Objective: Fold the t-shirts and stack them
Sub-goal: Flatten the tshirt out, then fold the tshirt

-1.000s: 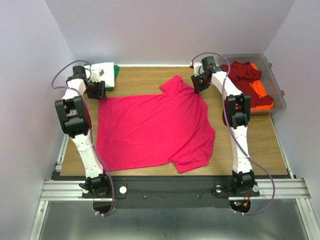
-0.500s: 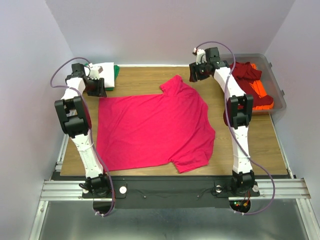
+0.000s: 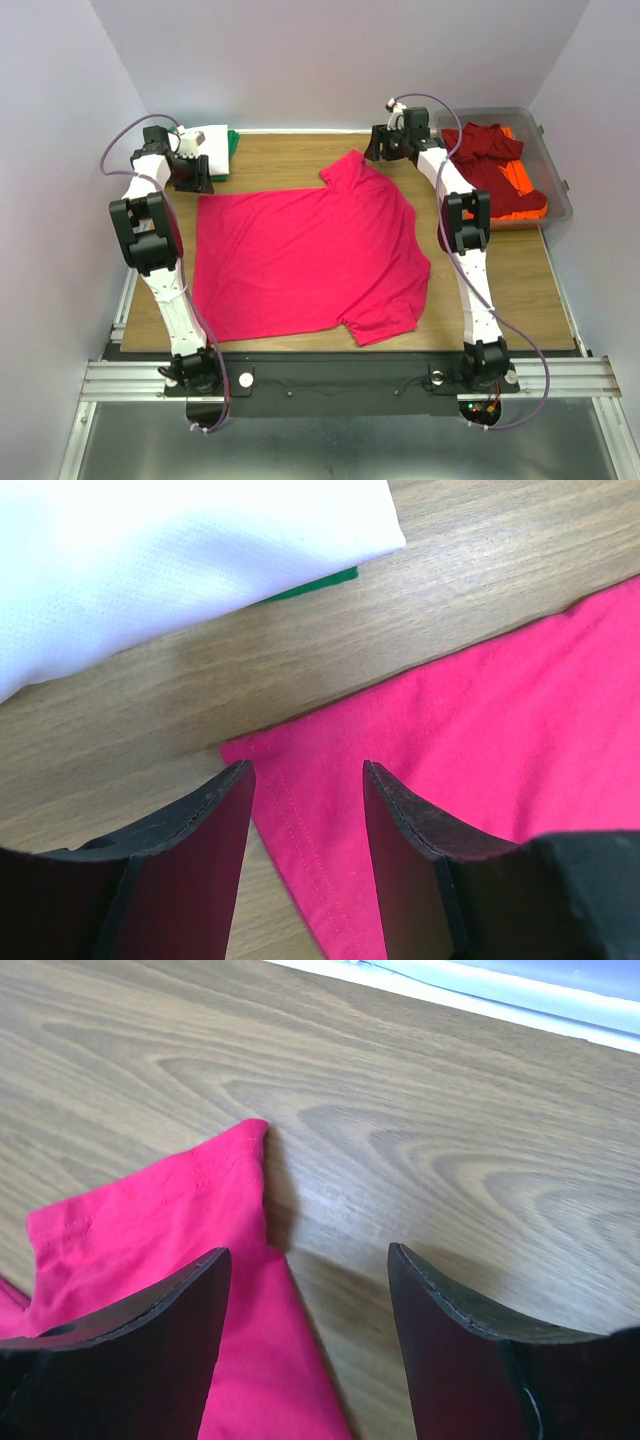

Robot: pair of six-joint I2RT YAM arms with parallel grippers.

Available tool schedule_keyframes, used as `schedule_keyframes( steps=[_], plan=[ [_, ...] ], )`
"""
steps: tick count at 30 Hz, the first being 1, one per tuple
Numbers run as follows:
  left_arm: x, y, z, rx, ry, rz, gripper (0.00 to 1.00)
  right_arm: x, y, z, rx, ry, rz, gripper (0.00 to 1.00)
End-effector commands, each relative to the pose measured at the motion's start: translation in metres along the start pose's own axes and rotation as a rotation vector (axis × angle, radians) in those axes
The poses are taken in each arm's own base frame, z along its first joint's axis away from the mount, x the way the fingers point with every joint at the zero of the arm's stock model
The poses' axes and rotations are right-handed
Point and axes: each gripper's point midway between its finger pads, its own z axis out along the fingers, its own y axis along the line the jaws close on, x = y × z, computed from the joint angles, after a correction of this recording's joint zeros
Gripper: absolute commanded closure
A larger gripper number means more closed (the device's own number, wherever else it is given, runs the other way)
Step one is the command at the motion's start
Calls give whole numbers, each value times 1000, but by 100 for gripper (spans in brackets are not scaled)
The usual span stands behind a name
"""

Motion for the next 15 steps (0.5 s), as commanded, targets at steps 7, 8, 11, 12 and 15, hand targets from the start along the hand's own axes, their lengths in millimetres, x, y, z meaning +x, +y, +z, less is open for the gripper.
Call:
schedule_keyframes(
  steps=[7,8,11,12,15],
  plan=[
    [7,2,8,-3,22,-55,41,-15,23,25,-96,-116,61,34],
    [9,2,9,-3,25,-58,41,-15,25,26,-102,-117,74,35],
    [11,4,12,-6,31,-71,40,-11,34,31,-126,-112,77,36],
    [12,3,13,-4,34,-73,40,-11,35,32,-128,-113,76,36],
    [12,4,14,-9,33,-73,40,-8,37,37,-126,-119,71,39]
  ],
)
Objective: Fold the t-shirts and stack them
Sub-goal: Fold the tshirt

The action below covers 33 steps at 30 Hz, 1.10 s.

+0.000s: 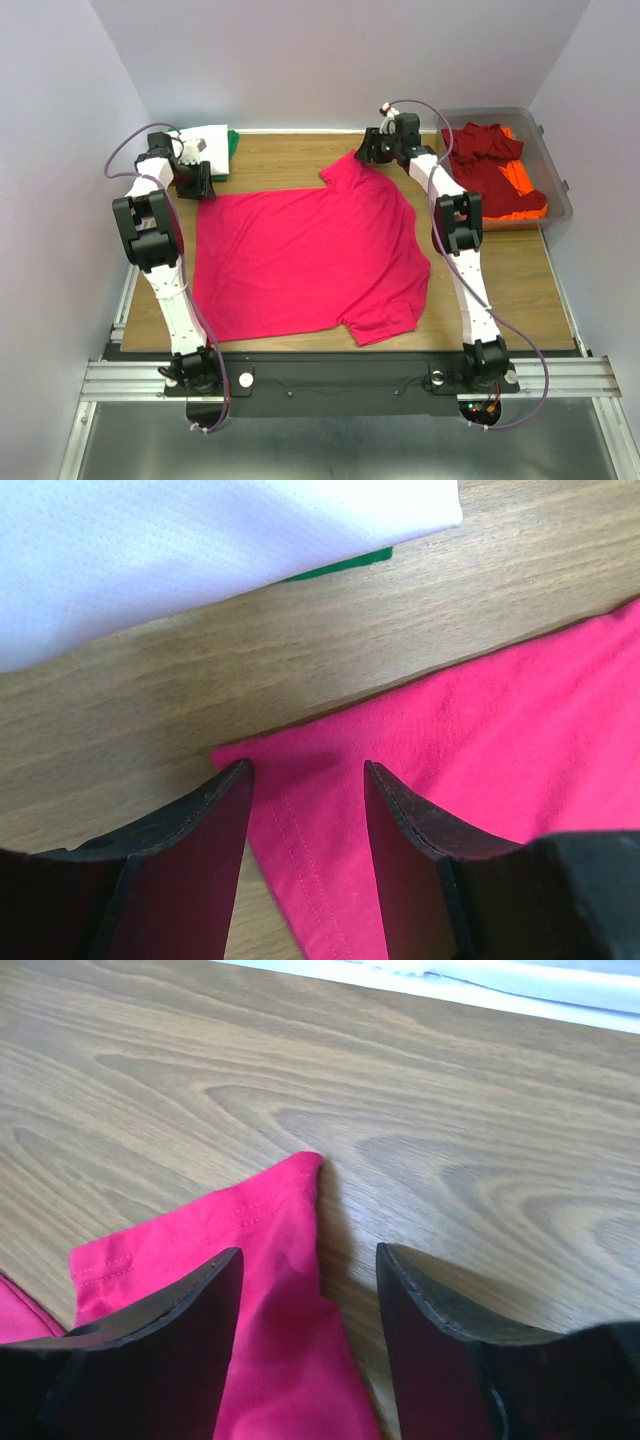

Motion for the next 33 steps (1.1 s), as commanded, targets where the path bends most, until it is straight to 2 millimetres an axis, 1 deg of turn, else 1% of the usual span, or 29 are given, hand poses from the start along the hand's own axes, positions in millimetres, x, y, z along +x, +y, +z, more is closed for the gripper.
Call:
schedule_keyframes(
  steps=[1,3,7,9,10,11,13,14,16,17,18,20,21,22,23,24,28,30,33],
  plan=[
    [-5,0,-5,-11,-13,-8,40,-14,17,10,-45,-67,-24,40],
    [-4,0,-4,-13,-11,-9,40,-12,16,14,-44,-73,-22,41],
    [-1,2,-4,-19,-6,-11,40,-8,18,20,-54,-77,-20,45],
    [0,3,-5,-23,-5,-14,40,-8,25,23,-68,-81,-27,51],
    [-1,3,-5,-22,-11,-17,40,-7,25,24,-71,-82,-31,56],
    [-2,2,-6,-19,-17,-15,40,-8,30,24,-94,-83,-37,70],
    [-5,1,-8,-12,-27,-17,40,-11,37,22,-117,-87,-45,88],
    [-8,0,-10,1,-40,-14,40,-20,41,18,-127,-102,-54,99],
    [-13,0,-14,2,-58,-10,42,-28,47,13,-132,-113,-71,99],
    [-16,0,-18,9,-73,-1,42,-41,53,6,-134,-136,-92,99],
    [-19,1,-20,10,-83,2,42,-43,54,4,-136,-137,-96,99],
    [-25,3,-25,7,-105,7,43,-54,63,-4,-152,-152,-107,99],
    [-30,5,-28,1,-117,12,43,-63,69,-10,-160,-165,-111,99],
    [-31,7,-28,-1,-118,9,44,-68,71,-13,-163,-174,-108,99],
    [-35,11,-31,-7,-131,13,44,-73,76,-16,-173,-182,-101,99],
    [-38,12,-31,-9,-135,14,44,-81,81,-22,-180,-197,-101,99],
    [-42,15,-29,-5,-142,31,45,-98,91,-32,-189,-230,-100,99],
    [-44,16,-29,-6,-146,39,45,-103,93,-35,-190,-239,-98,99],
    [-39,18,-24,-4,-124,52,45,-113,99,-42,-197,-259,-102,99]
  ],
)
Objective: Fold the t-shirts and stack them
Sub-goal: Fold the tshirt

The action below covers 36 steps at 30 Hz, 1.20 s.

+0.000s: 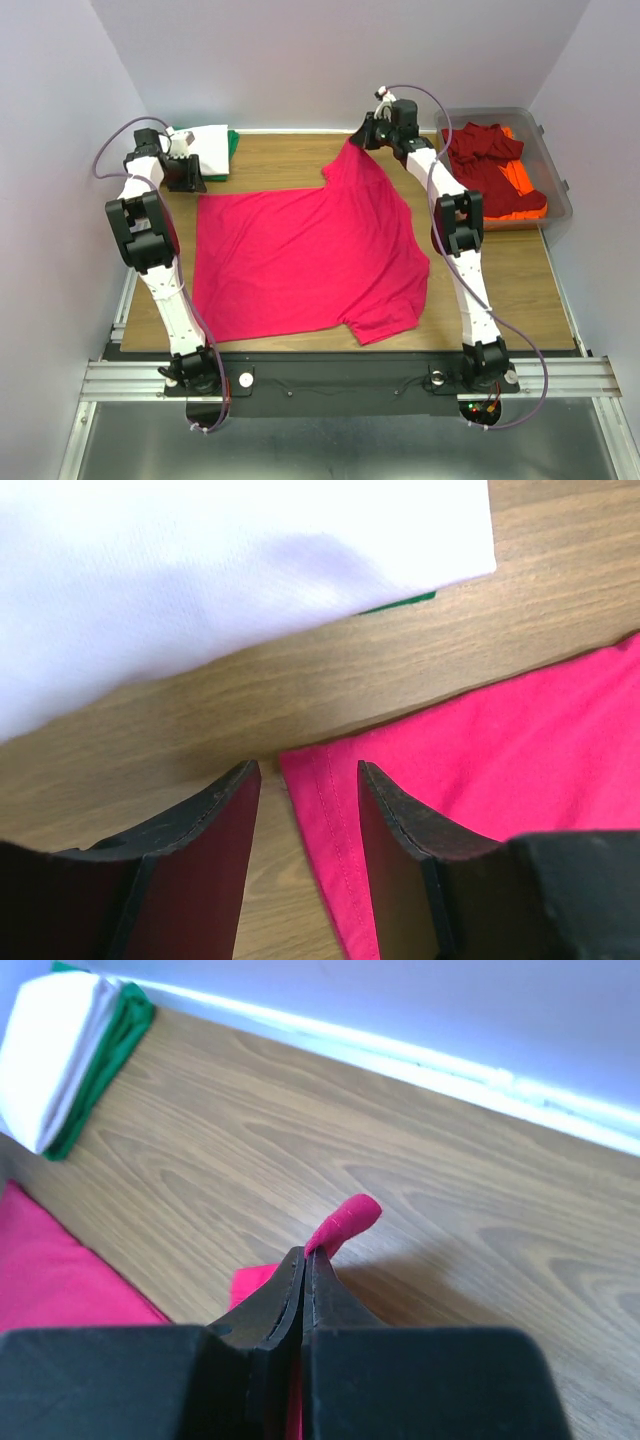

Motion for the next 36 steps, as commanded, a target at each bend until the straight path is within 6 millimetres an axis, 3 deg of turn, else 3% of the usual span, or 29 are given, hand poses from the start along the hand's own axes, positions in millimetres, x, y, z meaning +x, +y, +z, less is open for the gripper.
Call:
schedule_keyframes(
  steps=[1,8,12,19,26,31,36],
  plan=[
    [-18,-1,-8,13,-36,52,45,-78,46,-24,-69,-157,-83,99],
    [-4,2,4,31,-2,74,47,-82,52,-31,-83,-156,-91,99],
    [4,4,9,27,18,79,49,-75,51,-31,-79,-137,-98,99],
    [10,6,12,22,34,89,65,-69,51,-33,-83,-122,-100,99],
    [-20,-6,-13,39,-54,126,100,-85,60,-42,-89,-146,-126,99],
    [-41,-15,-40,49,-125,163,100,-110,74,-62,-99,-183,-153,99],
    [-50,-26,-60,63,-163,228,100,-108,81,-75,-113,-166,-174,99]
  ],
)
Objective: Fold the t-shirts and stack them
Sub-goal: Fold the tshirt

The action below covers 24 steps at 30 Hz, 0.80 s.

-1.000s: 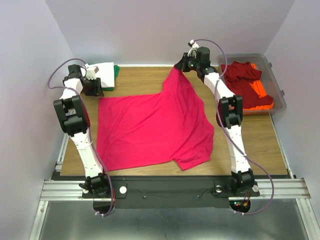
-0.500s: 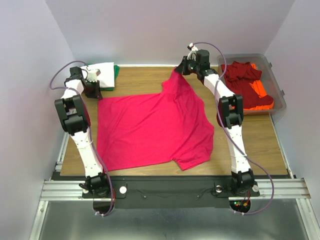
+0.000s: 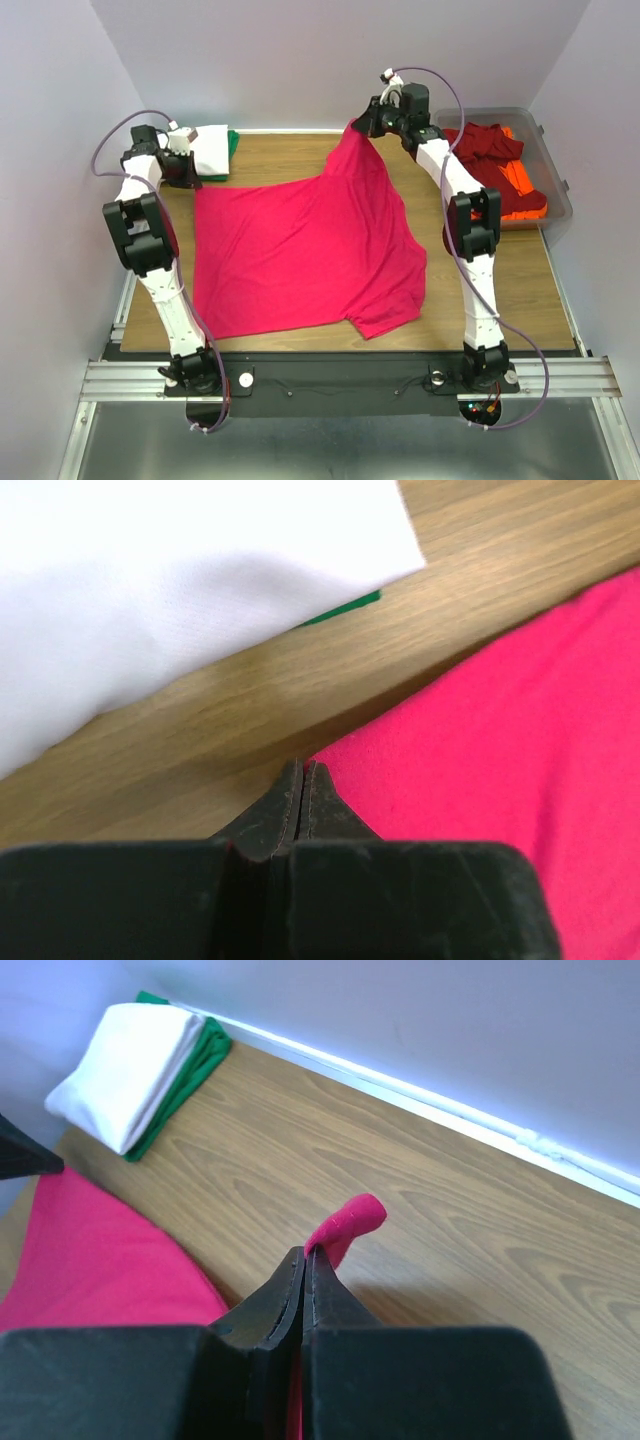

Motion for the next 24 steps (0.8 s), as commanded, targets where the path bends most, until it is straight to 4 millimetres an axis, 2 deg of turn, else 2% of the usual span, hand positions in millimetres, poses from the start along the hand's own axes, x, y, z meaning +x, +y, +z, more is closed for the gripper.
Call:
schedule_keyframes(
  steps=[1,6,11,15,17,19,20,23,24],
  plan=[
    [-42,-16,-51,-2,-119,123,100,-58,33,-30,-54,-98,-109,99],
    [-39,-29,-66,22,-132,176,100,-41,36,-37,-55,-55,-103,99],
    [-35,-36,-81,16,-132,254,100,-42,42,-47,-54,-49,-114,99],
    [-21,-40,-88,25,-109,286,100,-50,54,-62,-62,-53,-140,99],
    [-18,-42,-94,17,-111,306,100,-44,55,-67,-64,-36,-141,99],
    [-7,-43,-95,21,-94,331,100,-46,64,-75,-79,-35,-166,99],
    [-7,-44,-99,13,-98,349,100,-38,63,-78,-76,-16,-160,99],
    [6,-44,-104,14,-84,389,100,-35,71,-89,-84,1,-181,99],
    [8,-45,-104,17,-83,398,100,-24,69,-91,-80,24,-178,99]
  ],
)
